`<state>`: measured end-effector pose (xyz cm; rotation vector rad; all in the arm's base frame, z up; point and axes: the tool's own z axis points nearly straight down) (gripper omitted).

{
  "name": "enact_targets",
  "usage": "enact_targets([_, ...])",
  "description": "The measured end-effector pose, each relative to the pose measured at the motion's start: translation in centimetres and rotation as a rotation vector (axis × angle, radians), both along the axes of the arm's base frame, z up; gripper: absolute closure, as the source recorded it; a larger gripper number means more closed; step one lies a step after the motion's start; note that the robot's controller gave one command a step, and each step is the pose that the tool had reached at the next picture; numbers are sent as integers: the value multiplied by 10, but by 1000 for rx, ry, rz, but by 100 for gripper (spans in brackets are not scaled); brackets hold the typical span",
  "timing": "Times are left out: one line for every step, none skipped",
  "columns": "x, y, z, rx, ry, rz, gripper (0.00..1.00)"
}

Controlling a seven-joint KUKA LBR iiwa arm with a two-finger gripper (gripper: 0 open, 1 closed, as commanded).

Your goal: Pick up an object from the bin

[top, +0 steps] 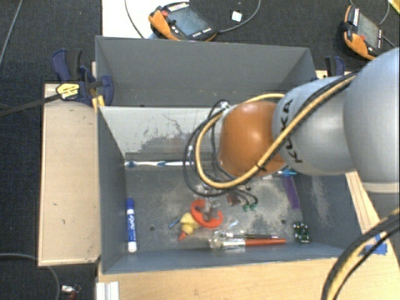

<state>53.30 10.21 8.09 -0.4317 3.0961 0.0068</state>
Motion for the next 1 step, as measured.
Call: enact_targets([-2,0,44,-1,9,-3,100])
